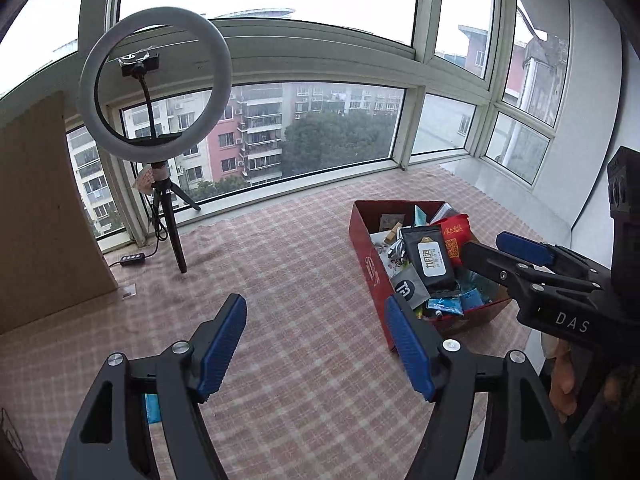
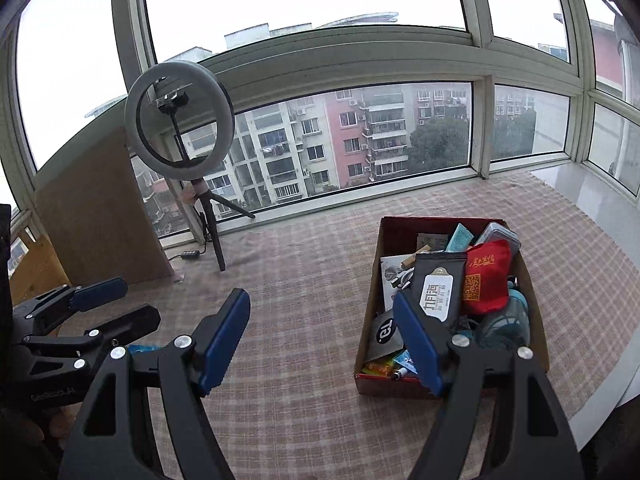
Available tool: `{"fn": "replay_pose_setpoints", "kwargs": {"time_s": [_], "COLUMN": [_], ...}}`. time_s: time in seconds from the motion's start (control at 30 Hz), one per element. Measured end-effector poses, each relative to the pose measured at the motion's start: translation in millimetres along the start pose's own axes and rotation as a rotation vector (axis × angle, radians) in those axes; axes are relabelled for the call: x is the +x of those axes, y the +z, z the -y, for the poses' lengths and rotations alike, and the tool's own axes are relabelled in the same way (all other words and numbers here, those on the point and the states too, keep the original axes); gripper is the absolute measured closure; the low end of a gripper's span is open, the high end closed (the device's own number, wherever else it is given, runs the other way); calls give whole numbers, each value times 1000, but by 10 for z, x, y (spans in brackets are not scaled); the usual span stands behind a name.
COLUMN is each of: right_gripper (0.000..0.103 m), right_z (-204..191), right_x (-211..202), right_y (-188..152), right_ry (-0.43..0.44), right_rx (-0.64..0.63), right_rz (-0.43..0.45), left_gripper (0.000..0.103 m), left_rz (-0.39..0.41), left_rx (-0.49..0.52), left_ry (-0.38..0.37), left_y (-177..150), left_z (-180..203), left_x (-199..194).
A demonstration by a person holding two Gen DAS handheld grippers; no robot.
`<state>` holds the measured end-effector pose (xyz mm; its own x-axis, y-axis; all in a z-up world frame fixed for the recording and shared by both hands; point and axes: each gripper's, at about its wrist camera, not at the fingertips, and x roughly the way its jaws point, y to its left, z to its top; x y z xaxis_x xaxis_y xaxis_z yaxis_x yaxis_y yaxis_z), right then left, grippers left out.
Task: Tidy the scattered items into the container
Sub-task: 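Move both tools back toward the clear plastic strip beside the wooden board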
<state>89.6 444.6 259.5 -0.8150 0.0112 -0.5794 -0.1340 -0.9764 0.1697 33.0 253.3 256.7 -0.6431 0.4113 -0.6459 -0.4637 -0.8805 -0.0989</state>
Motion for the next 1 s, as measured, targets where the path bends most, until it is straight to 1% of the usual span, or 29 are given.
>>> {"fn": "replay_pose_setpoints", "kwargs": {"time_s": [0.27,0.47,0.67,0.77,0.87,1.0], "right_gripper": [30,30,30,30,30,30], "right_z": [-857,-1367,-1761,-1927,-2067,-2207], "right_x": [-17,-24,-4,38,67,136], "right_y": [-155,-277,-368,-411,-456,-477], "right_ry": [82,137,168,168,157,158], "right_rx": [-79,-133,-169,-185,-202,-215], "right_rz": [-11,-17,-21,-35,-35,-32], "left_gripper": [30,29,29,29,29,29], "left_rz": [40,41,40,34,24,9], "left_rx": [-73,-121,-164,-187,-194,-209], "left_ry": [83,135,186,207,222,261], "left_y": [-335,-559,-735,-826,-919,-1007], "left_z": [-676,-1092,-1472,-1674,-1875,-2165], "left_x": [-583,-860,-1051,-1111,-1145,-1174]}}
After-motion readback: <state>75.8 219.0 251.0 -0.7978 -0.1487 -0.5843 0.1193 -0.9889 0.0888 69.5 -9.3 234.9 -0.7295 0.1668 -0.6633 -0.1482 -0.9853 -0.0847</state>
